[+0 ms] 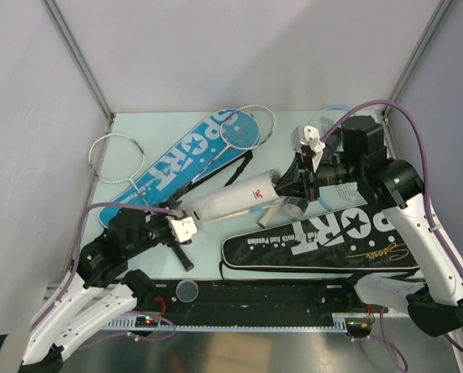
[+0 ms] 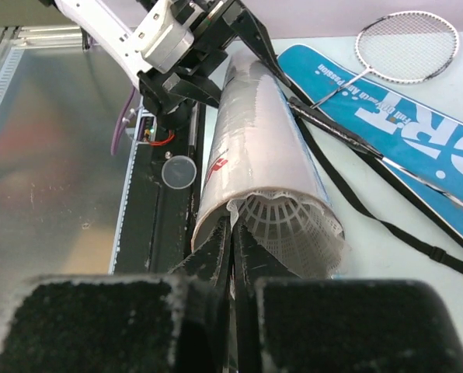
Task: Pack up the badminton gear
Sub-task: Place the shuttlecock at the shuttle tube.
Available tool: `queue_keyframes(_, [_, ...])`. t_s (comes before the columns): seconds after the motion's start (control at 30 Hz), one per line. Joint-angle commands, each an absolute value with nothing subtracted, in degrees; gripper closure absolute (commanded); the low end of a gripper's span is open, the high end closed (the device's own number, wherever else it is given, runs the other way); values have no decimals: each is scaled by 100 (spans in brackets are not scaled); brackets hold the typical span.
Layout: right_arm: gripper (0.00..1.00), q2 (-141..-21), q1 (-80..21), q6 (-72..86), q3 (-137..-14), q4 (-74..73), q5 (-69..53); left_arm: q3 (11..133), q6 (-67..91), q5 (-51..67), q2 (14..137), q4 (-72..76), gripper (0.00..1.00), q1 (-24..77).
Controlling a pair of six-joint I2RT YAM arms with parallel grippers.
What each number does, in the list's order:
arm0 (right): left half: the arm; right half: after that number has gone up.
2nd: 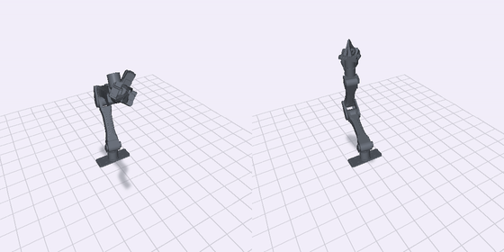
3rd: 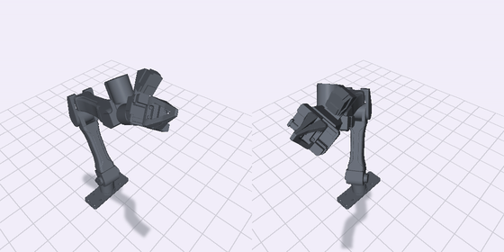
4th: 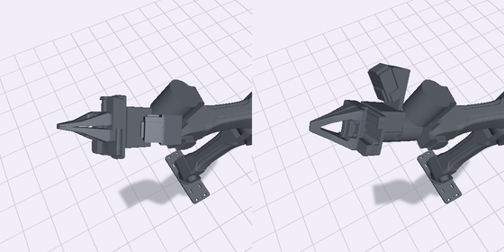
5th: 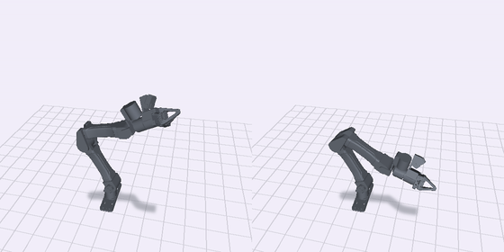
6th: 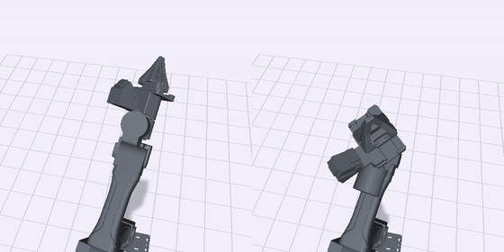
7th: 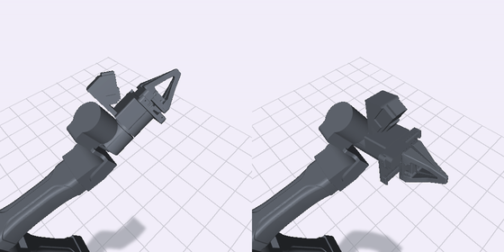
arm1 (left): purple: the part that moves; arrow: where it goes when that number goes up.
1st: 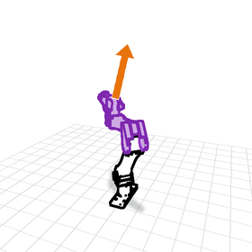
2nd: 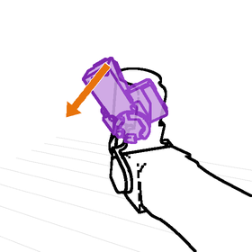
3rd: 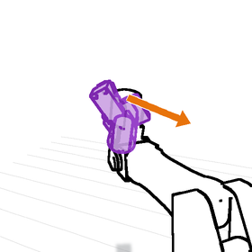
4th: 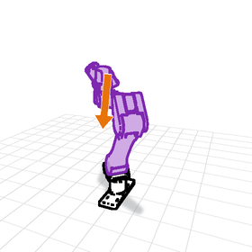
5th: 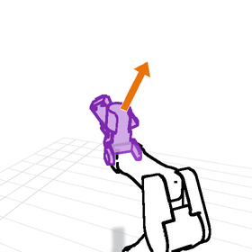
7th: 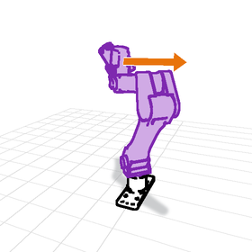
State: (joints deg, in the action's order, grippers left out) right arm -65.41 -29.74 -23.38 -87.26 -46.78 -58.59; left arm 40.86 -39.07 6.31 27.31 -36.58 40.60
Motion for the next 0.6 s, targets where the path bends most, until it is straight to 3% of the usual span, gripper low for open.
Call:
queue_keyframes(0.0, [98,-6634,-3213,-2619,-8877,-4873,-5760,4395,-4104,859,2684,-3306,44,4086])
queue_keyframes(0.13, [95,-6710,-3362,-2484,-8764,-4688,-5761,4422,-4106,850,2718,-3310,44,4084])
queue_keyframes(0.27, [85,-6750,-3421,-2299,-8732,-4540,-5729,4384,-4096,728,2699,-3308,44,4080])
queue_keyframes(0.57, [45,-5875,-2899,-1223,-8383,-3570,-4837,4391,-3597,-41,2815,-3196,46,4086])
